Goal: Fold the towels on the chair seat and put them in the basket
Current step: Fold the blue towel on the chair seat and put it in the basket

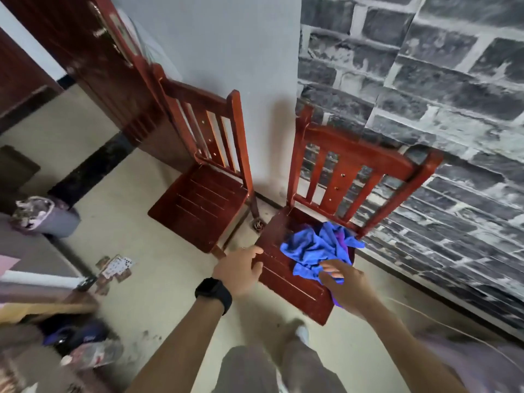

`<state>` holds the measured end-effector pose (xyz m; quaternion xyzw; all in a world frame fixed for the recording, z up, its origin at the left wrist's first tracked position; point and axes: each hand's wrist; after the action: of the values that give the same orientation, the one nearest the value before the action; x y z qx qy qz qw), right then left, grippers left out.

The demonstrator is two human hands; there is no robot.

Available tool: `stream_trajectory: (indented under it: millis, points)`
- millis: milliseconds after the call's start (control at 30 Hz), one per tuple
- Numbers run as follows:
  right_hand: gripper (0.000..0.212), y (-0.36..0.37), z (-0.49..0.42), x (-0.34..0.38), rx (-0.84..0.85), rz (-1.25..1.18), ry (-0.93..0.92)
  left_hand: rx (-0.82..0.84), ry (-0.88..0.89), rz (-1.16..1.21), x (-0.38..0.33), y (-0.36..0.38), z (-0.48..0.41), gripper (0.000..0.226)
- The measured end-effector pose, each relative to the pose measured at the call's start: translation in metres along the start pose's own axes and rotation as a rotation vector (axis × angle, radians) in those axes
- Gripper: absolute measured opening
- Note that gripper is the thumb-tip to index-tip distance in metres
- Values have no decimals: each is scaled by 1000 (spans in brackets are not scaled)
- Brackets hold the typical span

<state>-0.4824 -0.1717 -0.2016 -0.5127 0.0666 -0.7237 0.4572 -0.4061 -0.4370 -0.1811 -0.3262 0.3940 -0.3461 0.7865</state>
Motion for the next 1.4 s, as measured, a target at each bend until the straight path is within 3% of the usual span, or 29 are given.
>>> stream_trajectory:
  millis: [167,433,567,700,800,900,1033,1233,1400]
  points:
    - [22,24,-62,-16,-23,-4,178,102,92,-152,18,4,-87,42]
    - [60,107,-163,-69,-114,30,469,258,264,-421,70,92,-237,66]
    - [77,152,-212,-100,-245,44,499,338,324,-526,99,150,-292,72]
    - [75,193,-241,-124,-338,81,523,443,393,-650,132,194,-321,78]
    - [53,207,-249,-132,-393,116,609,500,413,-677,154,210,-323,85]
    - [42,204,-241,-119,-498,76,630,550,438,-691,158,202,-328,86]
    - [36,171,-202,-90,-674,15,590,667,372,-690,127,169,-339,66]
    - [26,96,-134,-13,-888,-40,461,536,372,-403,69,85,-298,53]
    - [24,54,-104,44,-937,4,406,498,405,-286,30,14,-258,50]
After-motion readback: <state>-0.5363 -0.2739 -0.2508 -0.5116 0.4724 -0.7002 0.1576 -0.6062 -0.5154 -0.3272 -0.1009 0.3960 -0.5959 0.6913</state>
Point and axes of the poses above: each hand's wrist, its own z-axis away from the middle knuckle, its own y-axis out of the palm, x = y × z, and after that the axes turned 2 degrees about -y, right-handed
